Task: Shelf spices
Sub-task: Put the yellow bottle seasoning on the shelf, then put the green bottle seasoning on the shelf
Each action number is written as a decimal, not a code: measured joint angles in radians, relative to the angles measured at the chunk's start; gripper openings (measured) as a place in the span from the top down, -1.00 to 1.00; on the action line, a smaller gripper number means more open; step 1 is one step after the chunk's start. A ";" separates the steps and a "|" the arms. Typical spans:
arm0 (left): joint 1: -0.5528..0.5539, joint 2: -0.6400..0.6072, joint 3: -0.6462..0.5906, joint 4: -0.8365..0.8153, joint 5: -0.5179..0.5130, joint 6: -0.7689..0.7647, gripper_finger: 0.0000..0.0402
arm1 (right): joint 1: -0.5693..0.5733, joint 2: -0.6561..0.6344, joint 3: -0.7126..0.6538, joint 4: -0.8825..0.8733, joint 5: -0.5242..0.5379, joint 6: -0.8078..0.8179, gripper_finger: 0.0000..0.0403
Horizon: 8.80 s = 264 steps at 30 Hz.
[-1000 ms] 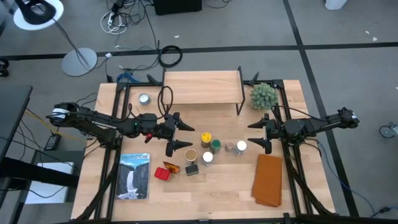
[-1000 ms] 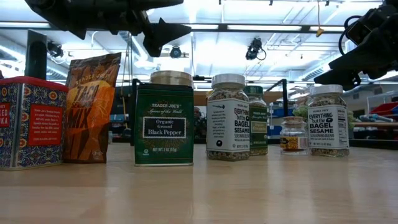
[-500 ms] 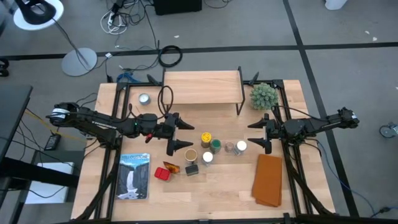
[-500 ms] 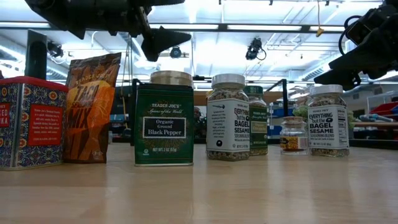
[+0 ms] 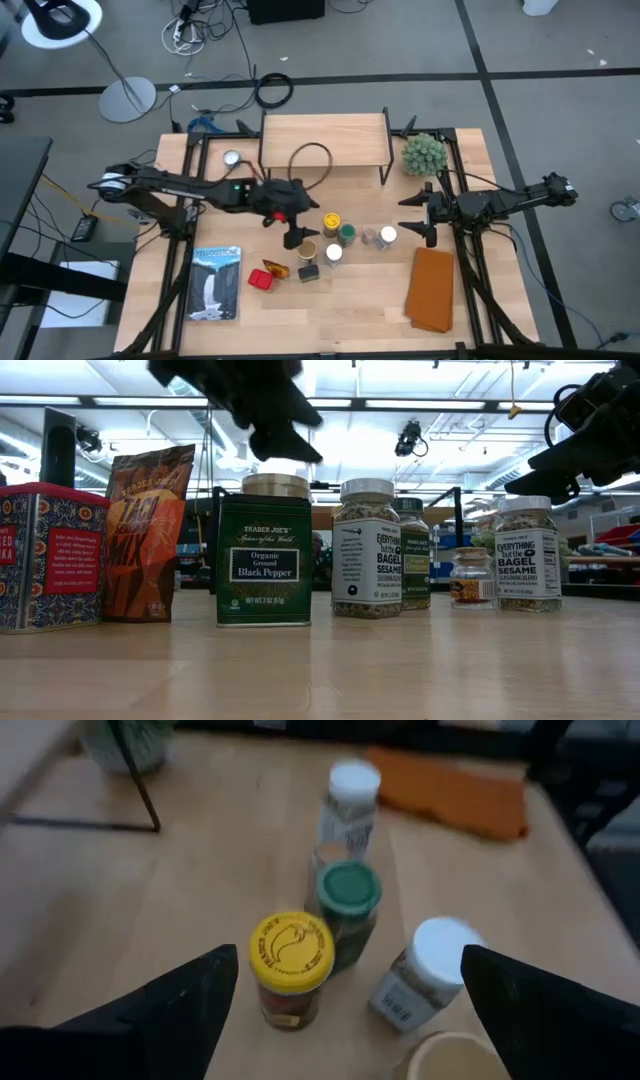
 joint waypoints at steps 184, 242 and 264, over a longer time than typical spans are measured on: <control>0.903 0.168 0.570 -0.646 0.188 0.356 -0.20 | 0.000 0.000 0.000 0.106 0.000 0.000 -0.58; 0.452 -0.095 0.412 -0.518 -0.011 0.289 -0.55 | 0.000 0.000 0.000 0.113 0.000 0.000 -0.58; 0.093 -0.082 0.226 -0.057 -0.030 0.133 -0.55 | 0.000 0.000 0.000 0.113 0.000 0.000 -0.58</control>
